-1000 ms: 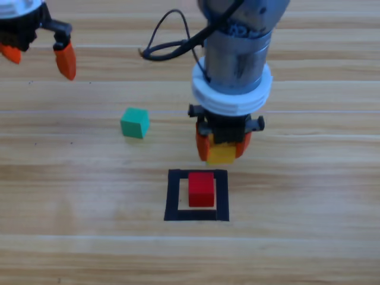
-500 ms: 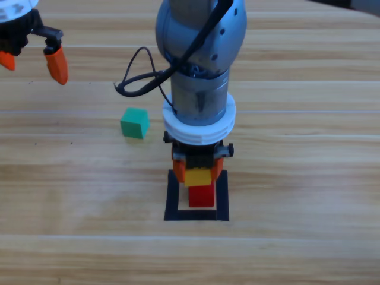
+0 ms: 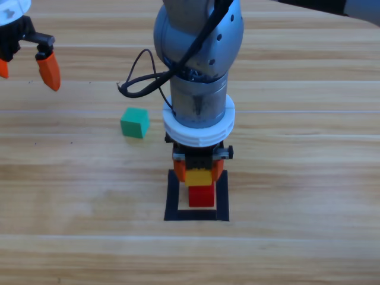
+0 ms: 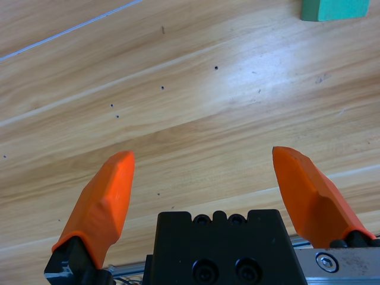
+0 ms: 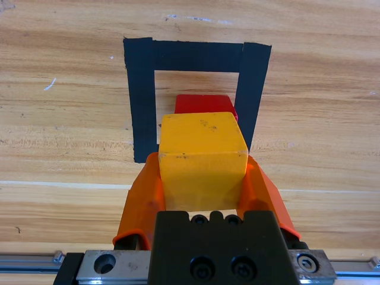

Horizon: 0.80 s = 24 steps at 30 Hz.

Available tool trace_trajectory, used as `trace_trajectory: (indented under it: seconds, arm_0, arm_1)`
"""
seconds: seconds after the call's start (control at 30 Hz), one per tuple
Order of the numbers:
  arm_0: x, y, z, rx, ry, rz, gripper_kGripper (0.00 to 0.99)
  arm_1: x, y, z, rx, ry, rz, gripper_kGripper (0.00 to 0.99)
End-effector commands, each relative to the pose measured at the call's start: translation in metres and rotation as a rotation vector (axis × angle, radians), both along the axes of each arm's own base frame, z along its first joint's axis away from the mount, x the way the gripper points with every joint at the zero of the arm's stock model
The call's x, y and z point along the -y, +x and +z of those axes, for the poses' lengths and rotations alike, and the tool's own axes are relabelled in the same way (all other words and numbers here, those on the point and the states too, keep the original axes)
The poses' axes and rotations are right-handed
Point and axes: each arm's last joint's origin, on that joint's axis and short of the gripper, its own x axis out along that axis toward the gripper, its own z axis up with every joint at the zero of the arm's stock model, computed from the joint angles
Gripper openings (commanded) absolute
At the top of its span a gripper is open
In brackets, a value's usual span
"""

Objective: Stack the blocks in the rectangular block: red at the bottom, yellow in the middle, green on top

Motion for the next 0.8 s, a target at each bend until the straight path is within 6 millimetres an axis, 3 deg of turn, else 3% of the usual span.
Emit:
trace_trajectory:
  seconds: [0.03,0.8]
  arm_0:
    - [-0.014,0.003,-0.004,-0.007,-0.006,0.029,0.990]
    - [-0.016,0.004,-0.011,-0.030,0.000,0.031,0.990]
  arm_1:
    - [-0.010,-0.009,-0.031,-0.013,-0.077,0.003,0.000]
    - [-0.014,-0.026,-0.023,-0.011,-0.079,0.013,0.000]
